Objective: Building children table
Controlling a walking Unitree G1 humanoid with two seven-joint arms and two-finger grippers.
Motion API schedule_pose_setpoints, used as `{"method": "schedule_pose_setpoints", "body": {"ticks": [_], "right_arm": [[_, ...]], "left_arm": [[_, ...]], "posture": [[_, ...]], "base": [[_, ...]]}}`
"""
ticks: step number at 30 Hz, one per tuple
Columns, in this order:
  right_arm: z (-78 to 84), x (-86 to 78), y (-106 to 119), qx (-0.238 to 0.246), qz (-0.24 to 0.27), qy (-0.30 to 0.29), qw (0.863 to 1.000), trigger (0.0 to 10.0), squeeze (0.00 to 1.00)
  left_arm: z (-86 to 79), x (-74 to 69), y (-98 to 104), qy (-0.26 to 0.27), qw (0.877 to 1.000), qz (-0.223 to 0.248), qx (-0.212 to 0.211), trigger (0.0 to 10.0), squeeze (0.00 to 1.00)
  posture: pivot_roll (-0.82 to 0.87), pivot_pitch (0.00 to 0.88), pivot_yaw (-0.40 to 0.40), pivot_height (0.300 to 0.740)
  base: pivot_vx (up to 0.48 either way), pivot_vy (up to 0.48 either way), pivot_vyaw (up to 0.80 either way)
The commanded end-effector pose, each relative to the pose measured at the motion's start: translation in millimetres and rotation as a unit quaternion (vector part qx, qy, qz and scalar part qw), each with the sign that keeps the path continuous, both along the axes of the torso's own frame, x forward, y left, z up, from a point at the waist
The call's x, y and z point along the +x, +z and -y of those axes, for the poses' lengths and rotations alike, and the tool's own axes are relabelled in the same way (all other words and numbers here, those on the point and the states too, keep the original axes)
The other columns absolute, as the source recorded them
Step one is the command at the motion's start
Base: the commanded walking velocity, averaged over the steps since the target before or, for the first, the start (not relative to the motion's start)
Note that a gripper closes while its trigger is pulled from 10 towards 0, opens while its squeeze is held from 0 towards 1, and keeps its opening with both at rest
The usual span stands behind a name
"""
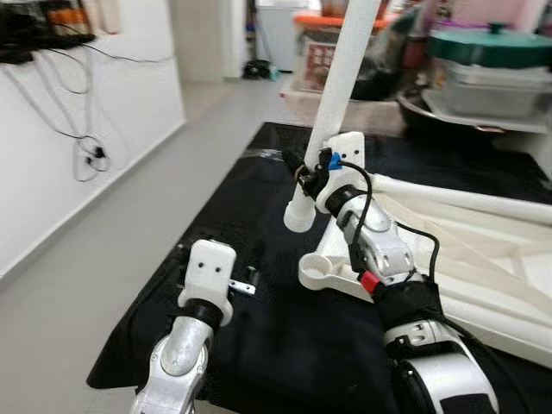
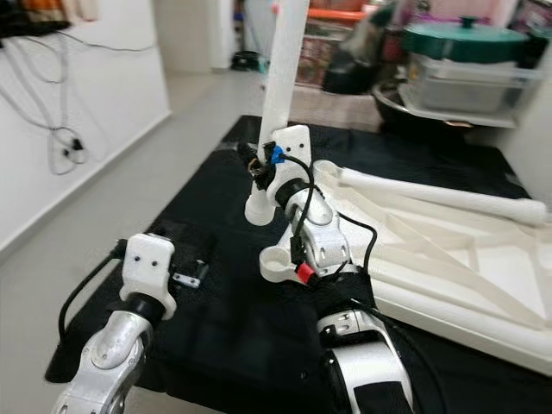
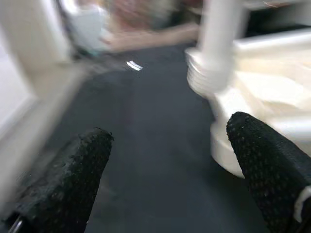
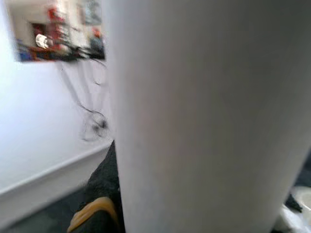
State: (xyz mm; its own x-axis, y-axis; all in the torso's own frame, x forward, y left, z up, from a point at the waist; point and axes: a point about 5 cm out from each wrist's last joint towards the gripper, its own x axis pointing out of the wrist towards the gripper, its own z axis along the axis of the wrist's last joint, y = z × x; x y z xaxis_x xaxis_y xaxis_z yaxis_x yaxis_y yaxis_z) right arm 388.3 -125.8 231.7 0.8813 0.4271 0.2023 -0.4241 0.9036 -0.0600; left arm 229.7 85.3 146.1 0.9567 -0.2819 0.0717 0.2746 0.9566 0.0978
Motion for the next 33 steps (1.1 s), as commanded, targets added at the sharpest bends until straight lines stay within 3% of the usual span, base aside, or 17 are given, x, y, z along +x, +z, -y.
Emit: {"method": "schedule_pose_setpoints", "body": {"ticks": [1, 8, 13, 15, 16, 17, 18, 19, 21, 23, 24, 26, 27, 28, 33], "right_arm": [[-4.4, 1.2, 13, 0.016, 0.022, 0.023, 0.999, 10.0, 0.00], [11.4, 8.6, 32, 0.012, 0.043, 0.031, 0.999, 10.0, 0.00], [14.2, 9.0, 41, 0.012, 0.056, 0.052, 0.997, 10.0, 0.00], [13.0, 8.0, 46, 0.011, 0.048, 0.117, 0.992, 10.0, 0.00], [13.0, 8.0, 46, 0.011, 0.048, 0.117, 0.992, 10.0, 0.00], [11.6, 5.6, 47, -0.006, 0.042, 0.167, 0.985, 10.0, 0.00], [11.6, 5.6, 47, -0.006, 0.042, 0.167, 0.985, 10.0, 0.00], [11.7, 2.8, 47, -0.013, 0.035, 0.213, 0.976, 10.0, 0.00], [11.7, 2.8, 47, -0.013, 0.035, 0.213, 0.976, 10.0, 0.00], [11.7, -5.5, 46, -0.038, 0.021, 0.314, 0.949, 10.0, 0.00], [11.7, -5.5, 46, -0.038, 0.021, 0.314, 0.949, 10.0, 0.00], [11.7, -13.6, 46, -0.057, 0.014, 0.388, 0.920, 10.0, 0.00], [11.7, -13.6, 46, -0.057, 0.014, 0.388, 0.920, 10.0, 0.00], [11.7, -18.9, 42, -0.094, 0.010, 0.430, 0.898, 10.0, 0.00], [9.9, -19.5, 39, -0.115, 0.007, 0.442, 0.890, 10.0, 0.00]], "left_arm": [[-1.1, -4.9, 0, -0.012, 1.000, -0.004, 0.000, 10.0, 0.00], [1.9, -18.5, -1, -0.042, 0.999, -0.024, -0.011, 10.0, 0.00], [3.8, -24.2, -1, -0.053, 0.998, -0.029, -0.013, 10.0, 0.00], [5.7, -28.9, 1, -0.067, 0.997, -0.032, -0.018, 10.0, 0.00], [5.7, -28.9, 1, -0.067, 0.997, -0.032, -0.018, 10.0, 0.00], [6.6, -31.0, 3, -0.077, 0.996, -0.030, -0.021, 10.0, 0.00], [6.6, -31.0, 3, -0.077, 0.996, -0.030, -0.021, 10.0, 0.00], [6.7, -33.1, 5, -0.083, 0.996, -0.029, -0.022, 10.0, 0.00], [6.7, -33.1, 5, -0.083, 0.996, -0.029, -0.022, 10.0, 0.00], [3.3, -36.8, 7, -0.085, 0.996, -0.032, -0.018, 10.0, 0.00], [3.3, -36.8, 7, -0.085, 0.996, -0.032, -0.018, 10.0, 0.00], [0.5, -38.3, 7, -0.082, 0.996, -0.035, -0.015, 10.0, 0.00], [0.5, -38.3, 7, -0.082, 0.996, -0.035, -0.015, 10.0, 0.00], [0.1, -38.4, 7, -0.081, 0.996, -0.036, -0.014, 10.0, 0.00], [-0.4, -38.0, 8, -0.080, 0.996, -0.036, -0.014, 10.0, 0.00]], "posture": [[0.06, 0.092, -0.043, 0.740], [0.06, 0.145, -0.038, 0.740], [0.06, 0.175, -0.033, 0.740], [0.06, 0.189, -0.031, 0.740], [0.06, 0.189, -0.031, 0.740], [0.07, 0.201, -0.028, 0.740], [0.07, 0.201, -0.028, 0.740], [0.07, 0.206, -0.028, 0.740], [0.07, 0.206, -0.028, 0.740], [0.10, 0.225, -0.024, 0.740], [0.10, 0.225, -0.024, 0.740], [0.10, 0.230, -0.026, 0.740], [0.10, 0.230, -0.026, 0.740], [0.10, 0.231, -0.027, 0.740], [0.10, 0.232, -0.020, 0.740]], "base": [[0.000, 0.000, 0.00], [0.000, 0.000, -0.46], [0.000, 0.000, -0.16], [0.000, 0.000, 0.00], [0.000, 0.000, 0.00], [0.000, 0.000, 0.00], [0.000, 0.000, 0.00], [0.000, 0.000, 0.00], [0.000, 0.000, 0.00], [0.000, 0.000, 0.00], [0.000, 0.000, 0.00], [0.000, 0.000, 0.00], [0.000, 0.000, 0.00], [0.000, 0.000, 0.00], [0.000, 0.000, 0.00]]}}
